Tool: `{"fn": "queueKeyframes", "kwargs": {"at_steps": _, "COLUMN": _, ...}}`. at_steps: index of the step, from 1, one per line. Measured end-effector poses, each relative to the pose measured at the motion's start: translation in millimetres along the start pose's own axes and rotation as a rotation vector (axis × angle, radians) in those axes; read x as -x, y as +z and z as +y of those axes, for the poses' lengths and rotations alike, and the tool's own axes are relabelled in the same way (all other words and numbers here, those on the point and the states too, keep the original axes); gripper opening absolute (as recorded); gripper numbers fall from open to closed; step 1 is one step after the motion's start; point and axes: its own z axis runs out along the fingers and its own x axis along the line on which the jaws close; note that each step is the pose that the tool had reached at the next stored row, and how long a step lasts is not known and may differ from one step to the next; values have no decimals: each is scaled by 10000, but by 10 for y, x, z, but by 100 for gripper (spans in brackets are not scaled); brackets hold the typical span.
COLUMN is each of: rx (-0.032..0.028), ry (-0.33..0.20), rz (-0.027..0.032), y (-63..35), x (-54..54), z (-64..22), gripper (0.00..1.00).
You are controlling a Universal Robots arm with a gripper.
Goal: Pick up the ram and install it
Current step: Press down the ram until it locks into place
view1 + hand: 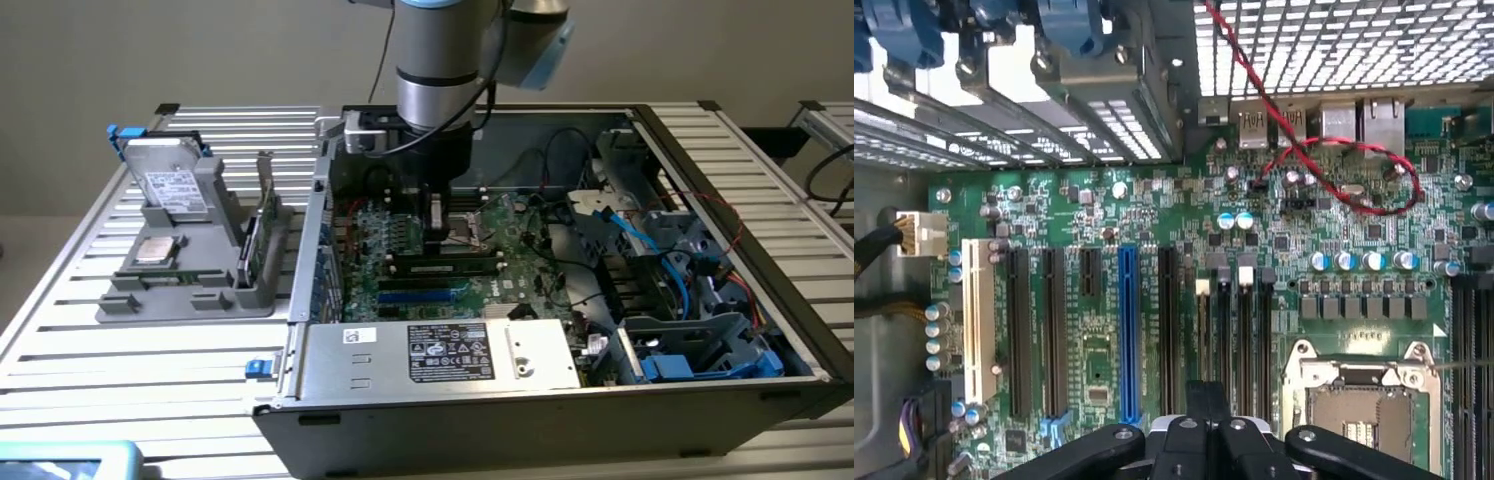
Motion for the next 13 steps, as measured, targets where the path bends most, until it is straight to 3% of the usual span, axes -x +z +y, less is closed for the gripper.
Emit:
{"fn": "queueKeyframes", "kwargs": {"at_steps": 9, "rx": 1, "ry": 0, "rz": 2, "y": -13, "x": 2, "z": -250, "gripper": 11}}
{"fn": "queueKeyframes", "kwargs": {"at_steps": 13, "rx": 18, "ry": 0, "rz": 1, "y": -13, "x": 1, "z": -257, "gripper": 11}}
